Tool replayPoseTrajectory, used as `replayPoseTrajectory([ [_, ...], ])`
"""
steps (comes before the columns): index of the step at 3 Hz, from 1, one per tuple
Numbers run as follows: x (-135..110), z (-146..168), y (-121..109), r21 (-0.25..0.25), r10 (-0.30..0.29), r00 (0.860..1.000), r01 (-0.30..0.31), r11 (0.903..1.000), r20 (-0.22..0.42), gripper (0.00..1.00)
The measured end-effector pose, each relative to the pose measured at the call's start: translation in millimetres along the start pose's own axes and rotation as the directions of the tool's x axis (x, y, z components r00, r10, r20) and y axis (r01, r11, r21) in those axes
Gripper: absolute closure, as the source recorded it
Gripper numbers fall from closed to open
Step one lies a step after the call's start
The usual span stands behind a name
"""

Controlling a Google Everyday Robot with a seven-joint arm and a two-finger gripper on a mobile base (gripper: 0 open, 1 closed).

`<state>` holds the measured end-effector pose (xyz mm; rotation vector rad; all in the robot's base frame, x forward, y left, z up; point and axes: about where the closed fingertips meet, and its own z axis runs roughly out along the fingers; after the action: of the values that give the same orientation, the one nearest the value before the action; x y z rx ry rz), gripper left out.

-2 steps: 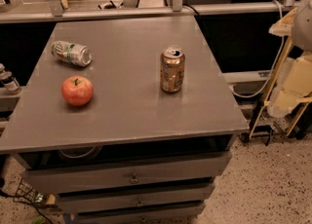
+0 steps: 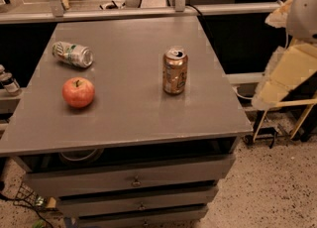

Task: Move orange can near apple

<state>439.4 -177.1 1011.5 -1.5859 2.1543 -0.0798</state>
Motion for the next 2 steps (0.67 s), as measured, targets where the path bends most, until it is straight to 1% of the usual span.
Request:
replayPoseTrajectory([
  [1,-57.7,12.3,-7.2,0.0,0.013,0.996,-0.013,0.9999,0.087,0.0],
  [2,-58.6,9.9,-6.8,0.009,0.014,0.995,-0.015,0.9998,0.098,0.0],
])
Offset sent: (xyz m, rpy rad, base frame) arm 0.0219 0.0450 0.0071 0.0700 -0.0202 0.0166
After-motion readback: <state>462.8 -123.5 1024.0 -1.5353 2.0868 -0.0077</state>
